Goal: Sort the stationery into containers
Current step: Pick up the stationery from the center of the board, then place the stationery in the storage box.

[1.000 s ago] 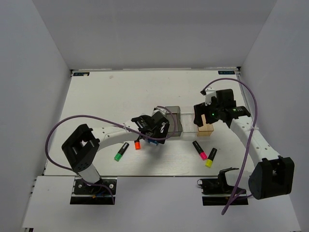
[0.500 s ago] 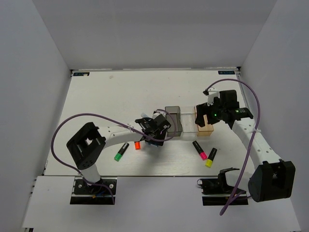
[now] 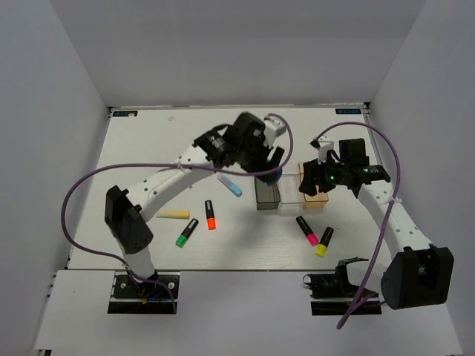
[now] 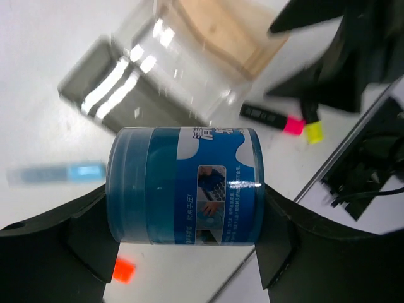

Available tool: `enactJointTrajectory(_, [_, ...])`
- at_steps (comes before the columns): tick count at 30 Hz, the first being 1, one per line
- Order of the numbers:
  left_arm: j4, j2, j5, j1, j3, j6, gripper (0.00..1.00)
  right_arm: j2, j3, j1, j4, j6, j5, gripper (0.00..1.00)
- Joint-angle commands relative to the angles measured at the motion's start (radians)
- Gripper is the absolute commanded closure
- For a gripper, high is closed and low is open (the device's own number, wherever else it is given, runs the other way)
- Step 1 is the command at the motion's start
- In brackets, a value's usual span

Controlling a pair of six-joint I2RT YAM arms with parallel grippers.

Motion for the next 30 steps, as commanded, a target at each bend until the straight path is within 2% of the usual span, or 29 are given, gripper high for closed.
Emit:
enactJointTrajectory(1, [-0.072, 0.137, 0.275, 0.099, 0.188, 0.18, 1.0, 0.008, 0.023, -0.012, -0.029, -0.036, -0.076, 0.29])
enactJointTrajectory(2, [-0.08, 0.159, 0.333, 0.11, 0.219, 0.264, 1.0, 0.004, 0.021, -0.012, -0.026, -0.04, -0.082, 0.27])
enactJointTrajectory(5, [-0.091, 0.251, 0.448, 0.143, 0.305, 0.324, 1.0, 0.011, 0.02, -0.02, -0.029, -0.047, -0.08, 0.27])
enactJointTrajectory(6, [-0.08, 0.26, 0.45, 0.149, 0.307, 0.384, 1.0, 0.013, 0.021, -0.022, -0.026, -0.046, -0.079, 0.27])
enactJointTrajectory(14, [0.026, 0.271, 0.453, 0.152, 0.18, 0.511, 1.0, -0.01, -0.002, -0.042, -0.006, -0.063, -0.097, 0.26])
enactJointTrajectory(21, [0.084, 0.27, 0.341, 0.105, 0.104, 0.584, 1.0, 0.002, -0.003, -0.049, -0.013, -0.072, -0.111, 0.26])
enactJointTrajectory(25, [0.086, 0.288, 0.234, 0.068, 0.097, 0.649, 1.0, 0.002, -0.005, -0.055, -0.01, -0.072, -0.117, 0.25])
enactJointTrajectory(30, [0.115, 0.297, 0.174, 0.043, 0.086, 0.709, 1.0, 0.004, -0.005, -0.06, -0.015, -0.076, -0.137, 0.25])
